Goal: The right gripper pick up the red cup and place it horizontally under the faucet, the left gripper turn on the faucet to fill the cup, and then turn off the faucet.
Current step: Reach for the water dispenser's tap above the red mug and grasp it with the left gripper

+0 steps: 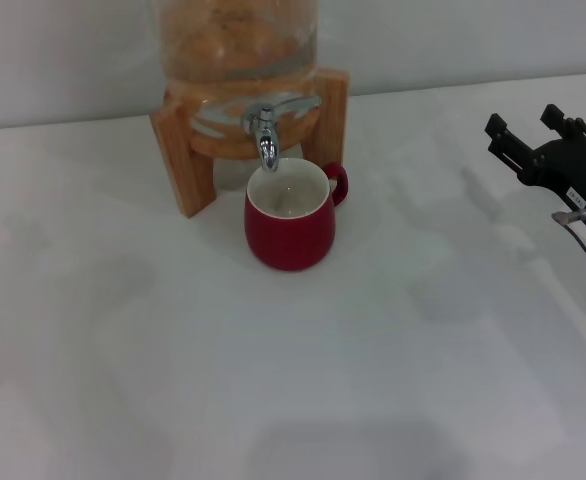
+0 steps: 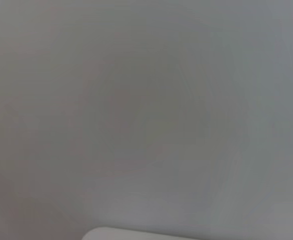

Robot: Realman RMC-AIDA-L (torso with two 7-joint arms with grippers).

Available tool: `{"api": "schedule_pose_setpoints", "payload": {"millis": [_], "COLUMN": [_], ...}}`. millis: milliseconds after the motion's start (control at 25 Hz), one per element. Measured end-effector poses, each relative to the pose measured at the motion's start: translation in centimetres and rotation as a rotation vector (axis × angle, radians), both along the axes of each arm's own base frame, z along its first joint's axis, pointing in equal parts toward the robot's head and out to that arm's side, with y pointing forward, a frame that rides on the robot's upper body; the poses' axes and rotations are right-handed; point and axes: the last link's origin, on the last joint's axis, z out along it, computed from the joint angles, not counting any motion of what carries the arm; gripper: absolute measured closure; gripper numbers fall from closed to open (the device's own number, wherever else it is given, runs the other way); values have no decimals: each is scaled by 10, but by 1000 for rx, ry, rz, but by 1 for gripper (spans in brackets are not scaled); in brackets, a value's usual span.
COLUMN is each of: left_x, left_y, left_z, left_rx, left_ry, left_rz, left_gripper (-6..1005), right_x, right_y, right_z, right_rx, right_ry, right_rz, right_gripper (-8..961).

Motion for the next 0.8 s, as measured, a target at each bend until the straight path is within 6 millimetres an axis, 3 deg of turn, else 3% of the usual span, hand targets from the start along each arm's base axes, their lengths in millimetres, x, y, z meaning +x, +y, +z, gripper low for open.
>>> {"api": "schedule_pose_setpoints", "payload": {"millis": [400,800], "left_x": [10,44], "left_y": [10,15], "left_z": [-6,-5], "left_rx": [-101,-174], "left_ry": [71,17], "left_rz": [56,-131], "left_gripper": [138,137], "right_x": [0,0], "right_y": [2,4], "right_z": [1,3], "right_rx": [-1,10], "right_ry": [-3,2], "right_rz": [-4,-10], "right_gripper": [110,110]}}
